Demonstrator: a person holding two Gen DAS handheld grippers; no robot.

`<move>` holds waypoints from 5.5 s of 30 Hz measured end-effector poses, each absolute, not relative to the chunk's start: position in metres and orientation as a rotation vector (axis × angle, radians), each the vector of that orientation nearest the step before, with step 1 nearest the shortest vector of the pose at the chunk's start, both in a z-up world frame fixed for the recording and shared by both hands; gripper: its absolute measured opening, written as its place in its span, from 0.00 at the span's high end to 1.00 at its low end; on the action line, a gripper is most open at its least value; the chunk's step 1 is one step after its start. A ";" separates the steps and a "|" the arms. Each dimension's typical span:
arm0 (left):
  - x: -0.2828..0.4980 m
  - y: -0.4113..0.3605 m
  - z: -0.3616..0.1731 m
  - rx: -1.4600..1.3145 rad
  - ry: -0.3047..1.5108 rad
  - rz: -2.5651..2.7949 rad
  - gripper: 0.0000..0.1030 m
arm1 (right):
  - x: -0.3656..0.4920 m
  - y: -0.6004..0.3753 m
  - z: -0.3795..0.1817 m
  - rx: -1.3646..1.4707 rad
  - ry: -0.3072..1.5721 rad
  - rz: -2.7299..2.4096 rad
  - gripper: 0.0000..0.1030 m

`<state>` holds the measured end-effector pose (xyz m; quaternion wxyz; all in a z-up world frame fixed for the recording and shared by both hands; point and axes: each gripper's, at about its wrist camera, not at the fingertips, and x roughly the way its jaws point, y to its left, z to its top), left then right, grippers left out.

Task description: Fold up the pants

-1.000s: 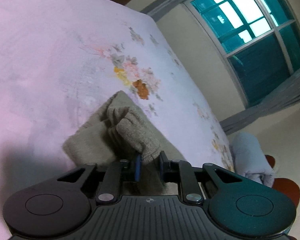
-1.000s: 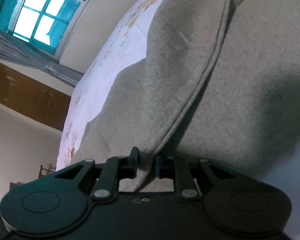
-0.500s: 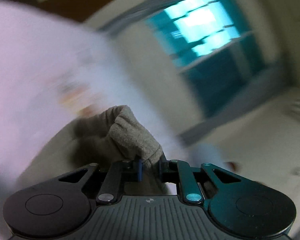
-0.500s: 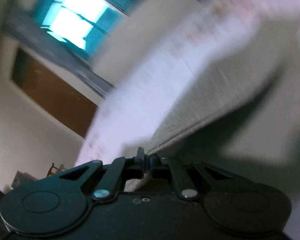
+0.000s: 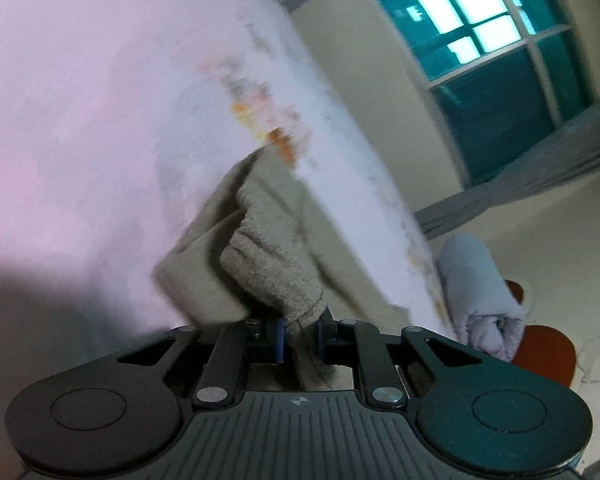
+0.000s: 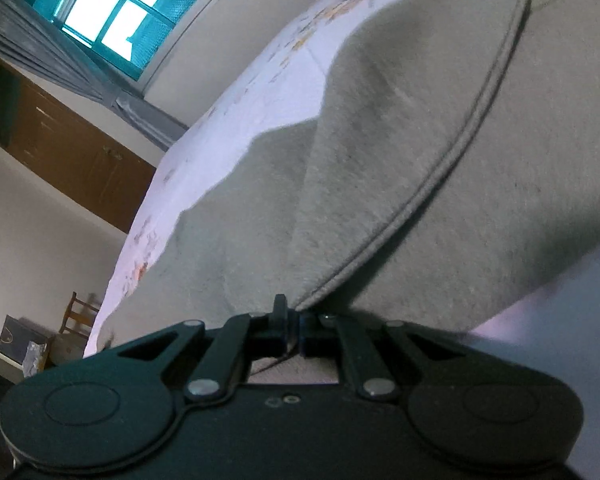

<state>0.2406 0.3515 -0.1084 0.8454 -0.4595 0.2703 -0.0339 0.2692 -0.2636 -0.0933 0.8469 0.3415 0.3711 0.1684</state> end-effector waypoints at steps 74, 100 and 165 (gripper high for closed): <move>0.282 0.164 -0.086 -0.158 0.741 0.257 0.00 | 0.295 -0.533 -0.010 0.854 0.404 -0.042 1.00; 0.278 0.176 -0.079 -0.158 0.783 0.156 0.00 | 0.255 -0.575 -0.100 1.049 0.552 -0.191 0.98; 0.216 0.269 -0.064 -0.477 0.593 0.493 0.00 | 0.383 -0.214 -0.008 0.455 0.734 0.493 0.83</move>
